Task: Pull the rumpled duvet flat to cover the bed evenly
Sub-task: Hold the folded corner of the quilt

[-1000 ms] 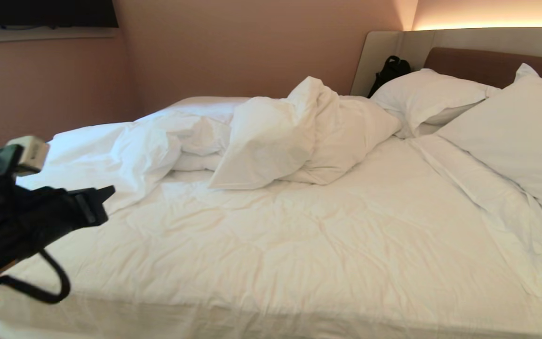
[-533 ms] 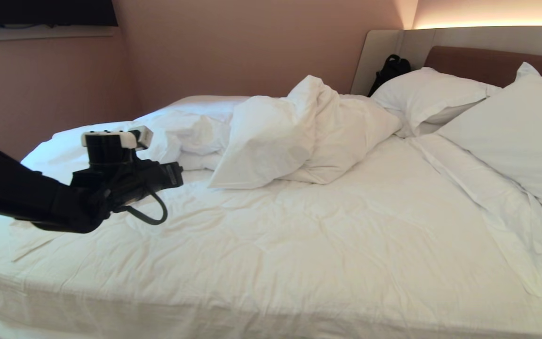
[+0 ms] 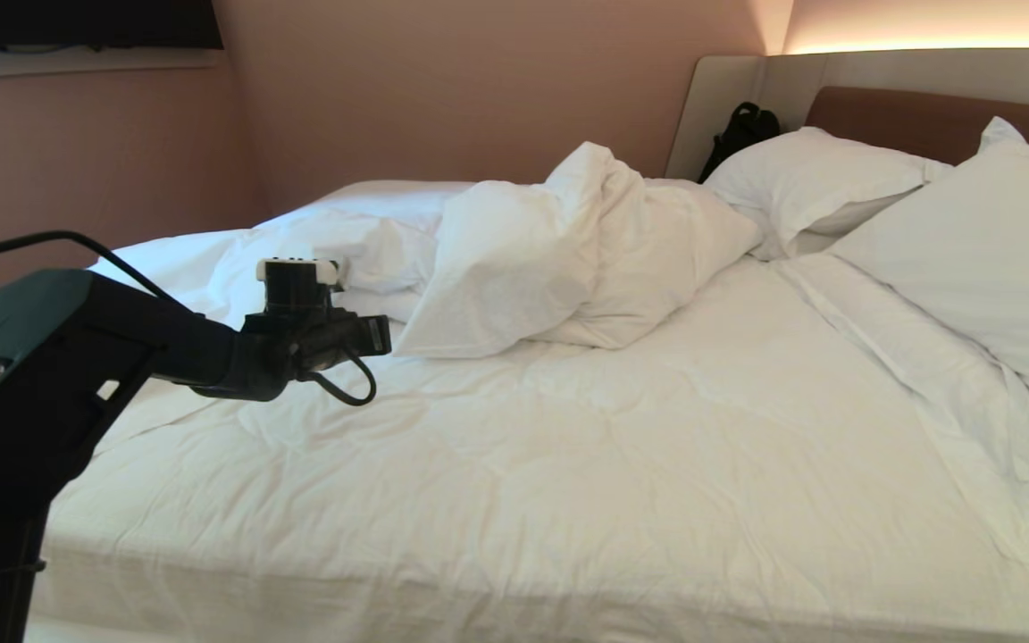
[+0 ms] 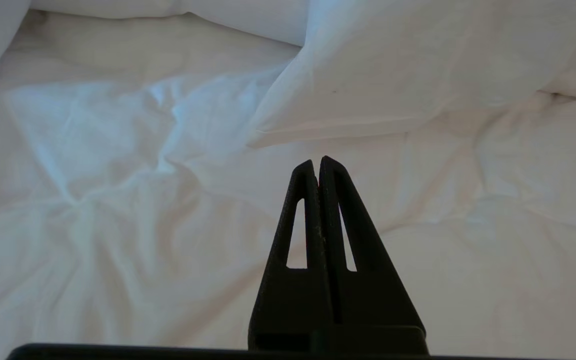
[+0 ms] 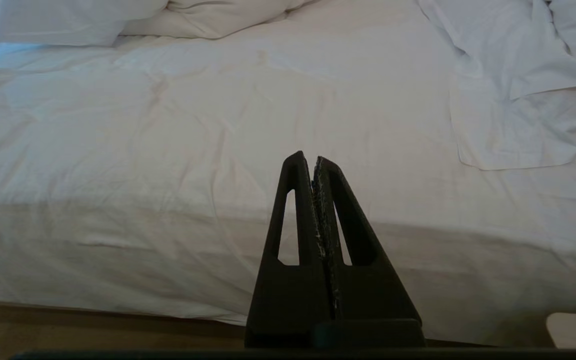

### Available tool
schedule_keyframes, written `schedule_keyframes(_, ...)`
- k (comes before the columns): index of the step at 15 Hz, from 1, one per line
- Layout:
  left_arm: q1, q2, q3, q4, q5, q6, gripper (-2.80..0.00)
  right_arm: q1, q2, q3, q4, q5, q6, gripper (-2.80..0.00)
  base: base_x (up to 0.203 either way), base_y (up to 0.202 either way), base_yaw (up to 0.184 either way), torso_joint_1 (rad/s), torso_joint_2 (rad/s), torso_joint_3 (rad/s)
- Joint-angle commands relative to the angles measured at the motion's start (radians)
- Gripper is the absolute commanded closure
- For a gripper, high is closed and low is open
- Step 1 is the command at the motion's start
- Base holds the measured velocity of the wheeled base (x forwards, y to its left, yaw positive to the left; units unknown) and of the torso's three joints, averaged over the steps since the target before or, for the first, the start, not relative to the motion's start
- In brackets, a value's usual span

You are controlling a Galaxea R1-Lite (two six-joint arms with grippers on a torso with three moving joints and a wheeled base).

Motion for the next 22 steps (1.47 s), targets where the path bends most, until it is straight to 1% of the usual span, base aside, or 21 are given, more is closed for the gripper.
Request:
schedule_keyframes(1,-0.001,0.072,-0.043,0.0,0.004,0.02,0.0,0.0,0.001,0.0,0.0,0.0,0.0,0.0,0.0,0.0,0.0,0.0,0.0,0.0)
schedule_keyframes(3,-0.001,0.103,-0.074,0.006,0.012,0.04,0.0,0.0,0.001,0.0,0.0,0.0,0.0,0.0,0.0,0.0,0.0,0.0,0.0,0.0)
schedule_keyframes(5,-0.002,0.145,-0.11,0.008,0.044,0.071,0.0,0.0,0.001,0.0,0.0,0.0,0.0,0.0,0.0,0.0,0.0,0.0,0.0,0.0)
schedule_keyframes(6,-0.002,0.165,-0.125,0.006,0.053,0.096,0.0,0.0,0.001,0.0,0.0,0.0,0.0,0.0,0.0,0.0,0.0,0.0,0.0,0.0)
schedule_keyframes(7,-0.002,0.168,-0.129,0.004,0.055,0.103,0.0,0.0,0.001,0.0,0.0,0.0,0.0,0.0,0.0,0.0,0.0,0.0,0.0,0.0)
schedule_keyframes(8,-0.002,0.195,-0.159,0.004,0.056,0.119,-2.8,0.0,0.001,0.0,0.0,0.0,0.0,0.0,0.0,0.0,0.0,0.0,0.0,0.0)
schedule_keyframes(11,-0.004,0.26,-0.242,-0.008,0.056,0.132,-2.8,0.0,0.001,0.0,0.0,0.0,0.0,0.0,0.0,0.0,0.0,0.0,0.0,0.0)
schedule_keyframes(14,-0.012,0.309,-0.29,-0.044,0.06,0.151,-2.8,0.0,0.001,0.0,0.0,0.0,0.0,0.0,0.0,0.0,0.0,0.0,0.0,0.0)
schedule_keyframes(15,-0.016,0.329,-0.306,-0.056,0.078,0.164,-2.8,0.0,0.001,0.0,0.0,0.0,0.0,0.0,0.0,0.0,0.0,0.0,0.0,0.0)
schedule_keyframes(17,-0.028,0.373,-0.327,-0.129,0.163,0.193,-2.8,0.0,0.001,0.0,0.0,0.0,0.0,0.0,0.0,0.0,0.0,0.0,0.0,0.0)
schedule_keyframes(20,-0.052,0.39,-0.327,-0.146,0.178,0.2,-2.8,0.0,0.001,0.0,0.0,0.0,0.0,0.0,0.0,0.0,0.0,0.0,0.0,0.0)
schedule_keyframes(22,-0.072,0.407,-0.349,-0.146,0.197,0.2,-2.8,0.0,0.001,0.0,0.0,0.0,0.0,0.0,0.0,0.0,0.0,0.0,0.0,0.0)
